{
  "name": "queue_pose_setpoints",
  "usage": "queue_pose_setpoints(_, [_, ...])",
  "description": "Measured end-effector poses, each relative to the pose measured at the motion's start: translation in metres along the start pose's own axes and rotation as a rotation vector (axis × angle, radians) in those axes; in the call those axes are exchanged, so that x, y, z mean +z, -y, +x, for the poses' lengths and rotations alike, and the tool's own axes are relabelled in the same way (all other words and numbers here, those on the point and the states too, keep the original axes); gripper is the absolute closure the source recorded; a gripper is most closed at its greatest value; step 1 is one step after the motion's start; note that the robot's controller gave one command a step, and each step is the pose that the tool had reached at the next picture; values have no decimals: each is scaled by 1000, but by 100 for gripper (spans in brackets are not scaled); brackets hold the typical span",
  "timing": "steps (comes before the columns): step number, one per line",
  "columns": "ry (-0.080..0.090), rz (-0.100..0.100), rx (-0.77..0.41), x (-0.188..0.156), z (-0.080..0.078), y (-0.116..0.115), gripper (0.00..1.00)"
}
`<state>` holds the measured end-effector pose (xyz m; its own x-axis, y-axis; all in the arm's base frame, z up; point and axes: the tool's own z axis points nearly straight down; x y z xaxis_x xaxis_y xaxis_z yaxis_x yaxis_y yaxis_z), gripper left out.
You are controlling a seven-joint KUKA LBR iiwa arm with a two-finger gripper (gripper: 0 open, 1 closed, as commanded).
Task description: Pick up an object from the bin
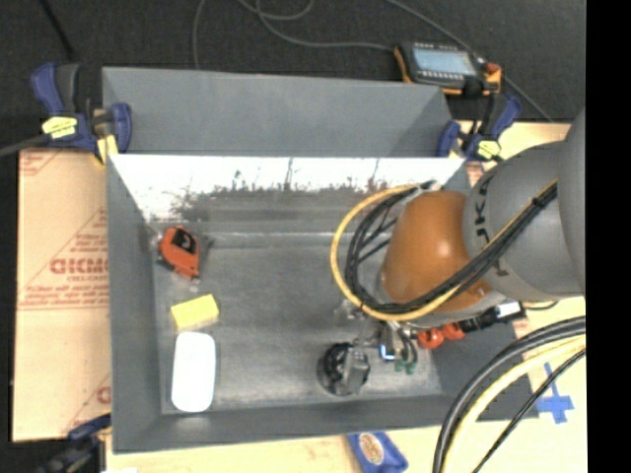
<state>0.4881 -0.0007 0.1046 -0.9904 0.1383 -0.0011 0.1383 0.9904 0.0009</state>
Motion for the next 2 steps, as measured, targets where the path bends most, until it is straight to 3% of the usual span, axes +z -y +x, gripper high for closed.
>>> queue_pose_setpoints(1, [1,-3,-44,32,3,10,100])
queue_pose_setpoints(2, [1,-3,-44,32,3,11,100])
